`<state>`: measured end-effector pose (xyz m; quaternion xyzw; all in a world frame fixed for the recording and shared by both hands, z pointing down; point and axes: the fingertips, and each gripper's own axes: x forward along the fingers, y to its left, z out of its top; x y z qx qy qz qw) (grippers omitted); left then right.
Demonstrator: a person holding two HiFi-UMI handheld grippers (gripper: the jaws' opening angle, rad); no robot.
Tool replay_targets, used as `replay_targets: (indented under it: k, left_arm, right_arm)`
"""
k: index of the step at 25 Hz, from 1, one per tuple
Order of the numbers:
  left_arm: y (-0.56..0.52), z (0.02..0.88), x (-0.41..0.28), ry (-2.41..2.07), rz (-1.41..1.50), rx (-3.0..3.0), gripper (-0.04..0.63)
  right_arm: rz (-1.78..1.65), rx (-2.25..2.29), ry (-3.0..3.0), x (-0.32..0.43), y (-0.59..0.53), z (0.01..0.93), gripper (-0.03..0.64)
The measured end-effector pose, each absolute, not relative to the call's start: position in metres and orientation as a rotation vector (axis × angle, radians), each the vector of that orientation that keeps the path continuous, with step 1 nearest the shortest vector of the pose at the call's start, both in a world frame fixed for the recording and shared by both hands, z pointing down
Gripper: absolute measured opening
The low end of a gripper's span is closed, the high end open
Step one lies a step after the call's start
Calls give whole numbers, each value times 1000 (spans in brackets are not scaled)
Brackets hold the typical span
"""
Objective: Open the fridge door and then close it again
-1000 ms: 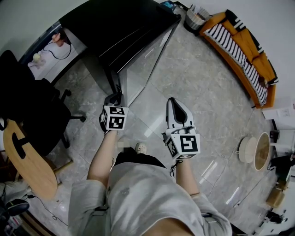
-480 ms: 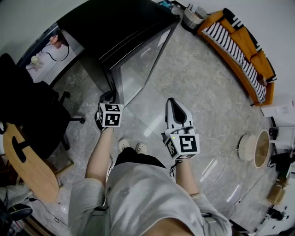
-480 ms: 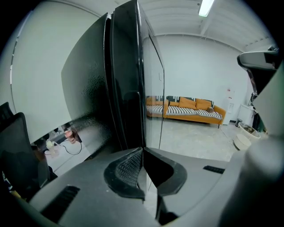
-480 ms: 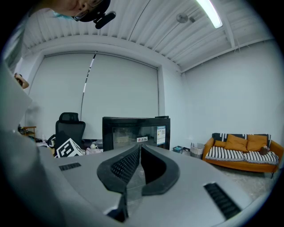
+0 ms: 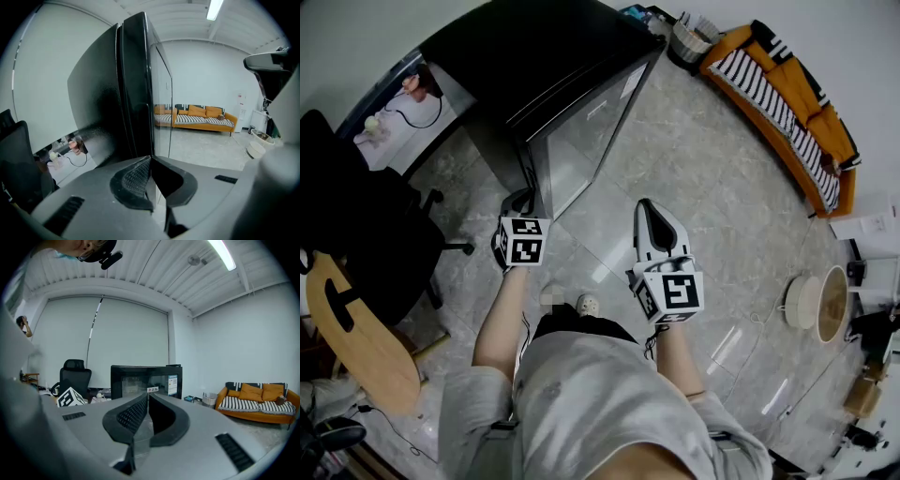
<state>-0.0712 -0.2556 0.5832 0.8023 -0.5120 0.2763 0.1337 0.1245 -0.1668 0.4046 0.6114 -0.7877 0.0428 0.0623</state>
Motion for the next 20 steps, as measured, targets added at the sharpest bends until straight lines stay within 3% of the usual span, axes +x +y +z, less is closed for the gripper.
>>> replay_targets:
  k: [20]
  left_arm:
    - [-183, 489, -98, -1609, 424, 2389, 15]
  right_arm:
    - [81, 1702, -2534, 90, -166, 387, 25]
